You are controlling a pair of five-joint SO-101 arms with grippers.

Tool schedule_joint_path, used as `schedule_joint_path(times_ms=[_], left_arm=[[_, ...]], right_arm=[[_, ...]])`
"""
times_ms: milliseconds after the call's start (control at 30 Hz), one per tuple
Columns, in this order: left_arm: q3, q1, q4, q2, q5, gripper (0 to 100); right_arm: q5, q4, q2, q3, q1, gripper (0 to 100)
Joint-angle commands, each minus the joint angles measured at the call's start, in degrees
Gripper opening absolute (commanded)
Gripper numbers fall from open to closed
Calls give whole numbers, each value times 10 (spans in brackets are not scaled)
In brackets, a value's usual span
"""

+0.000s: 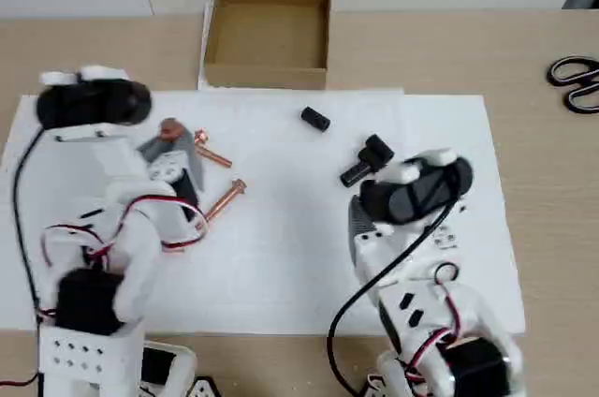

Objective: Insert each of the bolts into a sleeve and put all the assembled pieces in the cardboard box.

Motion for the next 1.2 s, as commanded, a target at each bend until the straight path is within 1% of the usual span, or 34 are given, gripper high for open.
schedule_joint_path(times_ms=[0, 133, 333, 433, 533, 667, 833, 967, 1167], left_arm=[[15, 46, -57, -32, 4, 6], [39, 97, -102, -51, 4, 6], [48, 116, -147, -63, 4, 5], [48, 153, -167, -68, 4, 5], [49, 191, -167, -65, 4, 5], [57, 213, -169, -64, 9, 5], [73, 223, -169, -63, 75, 5], [77, 230, -169, -62, 83, 5], [81, 244, -170, -35, 83, 5]], right_arm=[[18, -59, -73, 65, -19, 4], [31, -65, -100, 106, -34, 4], [29, -71, -99, 136, -49, 4], [29, -71, -99, 144, -65, 4], [29, -71, -99, 144, -82, 4], [29, -71, -99, 144, -109, 4], [29, -71, -99, 144, -131, 4], [28, -71, -103, 144, -132, 4], [28, -71, -99, 144, -157, 4]])
